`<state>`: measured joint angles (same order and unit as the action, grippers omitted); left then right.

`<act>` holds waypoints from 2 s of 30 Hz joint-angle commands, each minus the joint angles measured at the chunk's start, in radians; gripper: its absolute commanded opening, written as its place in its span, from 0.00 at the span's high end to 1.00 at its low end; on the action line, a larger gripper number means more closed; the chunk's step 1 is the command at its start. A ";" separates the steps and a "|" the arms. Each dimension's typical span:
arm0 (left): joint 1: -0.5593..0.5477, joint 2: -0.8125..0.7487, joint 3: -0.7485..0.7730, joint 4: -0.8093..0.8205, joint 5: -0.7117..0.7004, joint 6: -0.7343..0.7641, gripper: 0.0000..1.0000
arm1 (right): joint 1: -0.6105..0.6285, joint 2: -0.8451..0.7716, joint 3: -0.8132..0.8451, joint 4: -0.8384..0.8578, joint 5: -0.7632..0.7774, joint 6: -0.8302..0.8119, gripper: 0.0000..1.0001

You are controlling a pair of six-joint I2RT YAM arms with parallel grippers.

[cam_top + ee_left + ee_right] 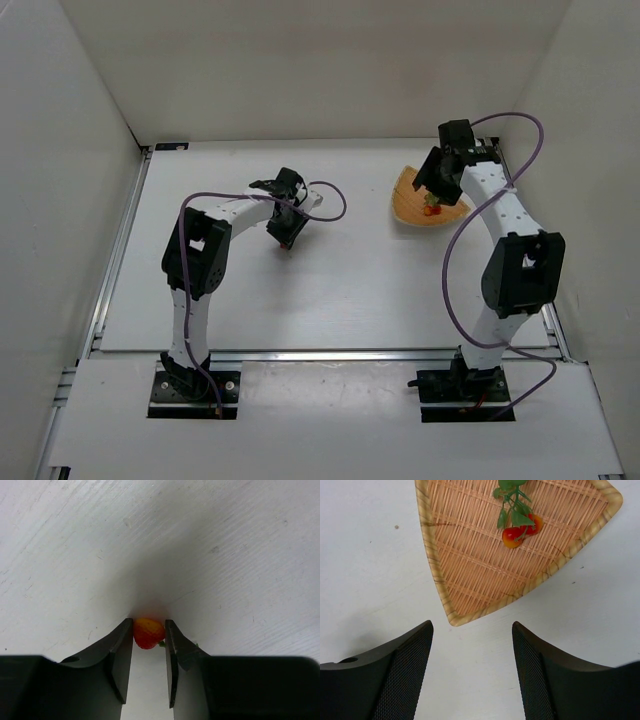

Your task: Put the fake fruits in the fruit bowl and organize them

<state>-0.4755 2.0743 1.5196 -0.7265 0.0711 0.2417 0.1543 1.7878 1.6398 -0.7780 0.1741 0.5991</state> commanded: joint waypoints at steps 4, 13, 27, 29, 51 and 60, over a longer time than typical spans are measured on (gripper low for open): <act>-0.005 -0.002 0.024 -0.007 -0.008 -0.010 0.90 | -0.018 -0.094 -0.078 0.048 0.016 0.010 0.31; -0.061 -0.022 0.263 -0.076 -0.074 0.008 0.90 | -0.219 -0.093 -0.271 0.132 -0.047 0.192 0.16; -0.193 0.024 0.516 -0.094 -0.047 -0.030 0.90 | -0.252 0.176 -0.201 0.295 -0.173 0.211 0.22; -0.215 0.042 0.583 -0.036 -0.014 -0.001 0.90 | -0.252 0.176 -0.212 0.307 -0.182 0.211 0.22; -0.336 0.518 0.970 0.533 0.165 -0.053 0.90 | -0.252 -0.208 -0.406 0.278 -0.002 0.199 0.22; -0.376 0.475 0.901 0.544 0.101 0.051 0.00 | -0.252 -0.268 -0.319 0.168 0.117 0.160 0.17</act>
<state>-0.8314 2.6408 2.4382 -0.2039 0.1974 0.2543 -0.0978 1.5730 1.2545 -0.5640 0.2115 0.7815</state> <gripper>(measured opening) 0.995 0.832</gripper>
